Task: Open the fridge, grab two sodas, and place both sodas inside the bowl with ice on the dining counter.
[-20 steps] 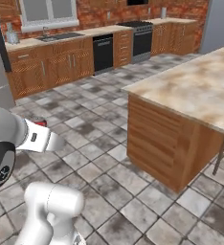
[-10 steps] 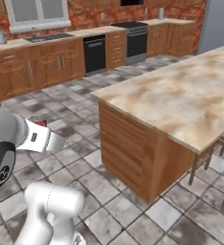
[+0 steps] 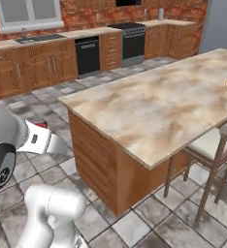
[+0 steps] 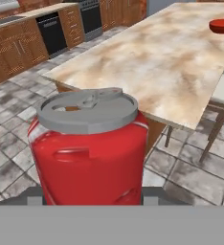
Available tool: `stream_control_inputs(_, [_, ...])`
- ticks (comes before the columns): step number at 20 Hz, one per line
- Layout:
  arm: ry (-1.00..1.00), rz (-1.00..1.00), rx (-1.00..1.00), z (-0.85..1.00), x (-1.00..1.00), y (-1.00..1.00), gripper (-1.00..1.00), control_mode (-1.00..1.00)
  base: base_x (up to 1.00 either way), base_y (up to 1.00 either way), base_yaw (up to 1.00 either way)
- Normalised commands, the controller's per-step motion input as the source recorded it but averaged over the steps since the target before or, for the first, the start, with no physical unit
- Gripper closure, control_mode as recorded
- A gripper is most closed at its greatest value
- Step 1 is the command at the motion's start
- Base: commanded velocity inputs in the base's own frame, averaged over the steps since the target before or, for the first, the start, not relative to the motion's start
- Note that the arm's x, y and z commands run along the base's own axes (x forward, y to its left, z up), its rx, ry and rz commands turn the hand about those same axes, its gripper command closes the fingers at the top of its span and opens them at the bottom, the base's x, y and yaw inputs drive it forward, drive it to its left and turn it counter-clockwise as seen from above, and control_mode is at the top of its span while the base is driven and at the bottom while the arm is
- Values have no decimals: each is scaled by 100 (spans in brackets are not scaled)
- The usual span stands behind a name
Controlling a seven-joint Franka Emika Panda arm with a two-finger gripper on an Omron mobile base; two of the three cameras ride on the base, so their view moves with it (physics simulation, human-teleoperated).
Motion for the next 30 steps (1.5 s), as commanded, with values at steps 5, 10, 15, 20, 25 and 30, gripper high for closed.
stream_control_inputs(5, [0, 0, 0, 0, 0, 0, 100, 100, 28, -100, 10])
stream_control_inputs(10, [0, 0, 0, 0, 0, 0, 100, 100, 25, -100, 10])
stream_control_inputs(15, [0, 0, 0, 0, 0, 0, 100, 100, 25, -100, 11])
stream_control_inputs(20, [0, 0, 0, 0, 0, 0, 100, 100, 23, -100, 14])
stream_control_inputs(25, [0, 0, 0, 0, 0, 0, 100, 100, 19, -100, 22])
stream_control_inputs(30, [0, 0, 0, 0, 0, 0, 100, 100, 18, -100, 26])
